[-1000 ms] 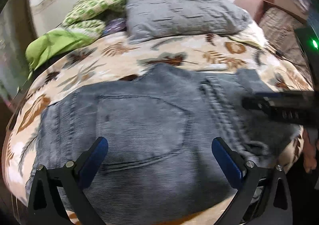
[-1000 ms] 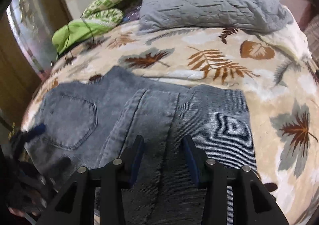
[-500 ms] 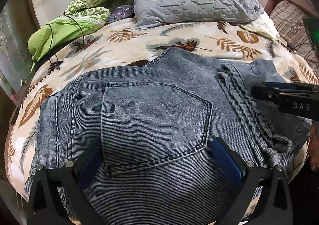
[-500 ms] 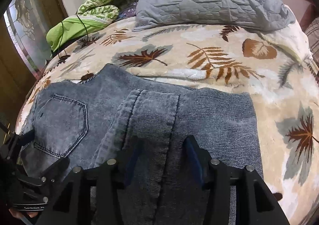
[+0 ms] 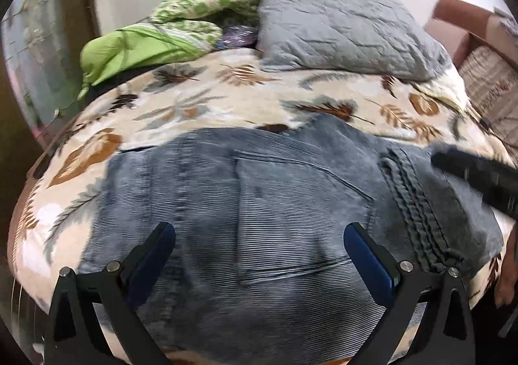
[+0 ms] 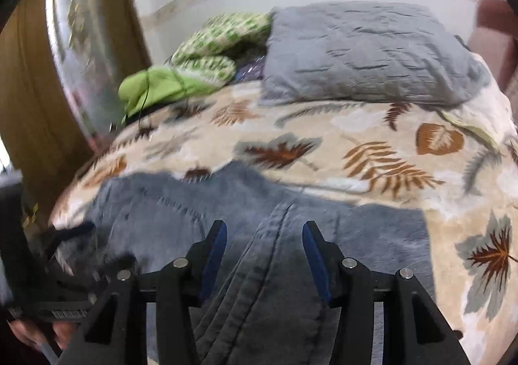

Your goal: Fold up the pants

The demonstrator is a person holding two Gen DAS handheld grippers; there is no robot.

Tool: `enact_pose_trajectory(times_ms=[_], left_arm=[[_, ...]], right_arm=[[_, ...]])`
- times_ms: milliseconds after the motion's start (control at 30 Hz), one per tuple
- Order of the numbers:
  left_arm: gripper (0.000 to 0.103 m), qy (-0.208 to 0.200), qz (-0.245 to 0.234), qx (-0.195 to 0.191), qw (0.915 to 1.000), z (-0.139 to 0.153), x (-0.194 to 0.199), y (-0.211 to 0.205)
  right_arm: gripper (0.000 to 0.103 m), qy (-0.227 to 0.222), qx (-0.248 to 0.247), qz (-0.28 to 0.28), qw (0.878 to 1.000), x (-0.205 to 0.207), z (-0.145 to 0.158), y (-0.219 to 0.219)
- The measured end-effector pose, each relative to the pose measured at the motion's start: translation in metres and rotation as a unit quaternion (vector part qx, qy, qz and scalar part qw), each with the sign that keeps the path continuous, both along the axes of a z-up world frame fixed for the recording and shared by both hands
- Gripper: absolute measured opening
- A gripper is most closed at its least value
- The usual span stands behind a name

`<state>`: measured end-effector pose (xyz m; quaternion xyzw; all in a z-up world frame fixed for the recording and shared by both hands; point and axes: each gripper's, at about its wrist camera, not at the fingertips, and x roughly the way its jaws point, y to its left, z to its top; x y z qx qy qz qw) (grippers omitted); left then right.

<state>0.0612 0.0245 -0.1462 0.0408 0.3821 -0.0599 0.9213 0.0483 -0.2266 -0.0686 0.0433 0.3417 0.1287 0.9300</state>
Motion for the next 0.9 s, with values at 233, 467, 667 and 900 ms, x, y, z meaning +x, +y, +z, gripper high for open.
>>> enact_pose_trajectory(times_ms=[233, 467, 667, 900], left_arm=[[0.103, -0.001, 0.076, -0.008, 0.9971, 0.001, -0.011, 0.045], [0.103, 0.017, 0.158, -0.04, 0.9865, -0.006, -0.026, 0.106], [0.103, 0.041, 0.243, -0.106, 0.9632, -0.018, -0.038, 0.165], [0.103, 0.082, 0.264, -0.189, 0.9423, -0.028, -0.049, 0.189]], right_arm=[[0.053, 0.059, -0.033, 0.04, 0.997, -0.002, -0.026, 0.028], [0.061, 0.08, -0.051, 0.04, 0.995, -0.002, -0.038, 0.037], [0.061, 0.023, 0.011, 0.062, 0.998, -0.014, -0.011, 0.032], [0.061, 0.024, 0.005, 0.093, 0.995, -0.01, -0.013, 0.05]])
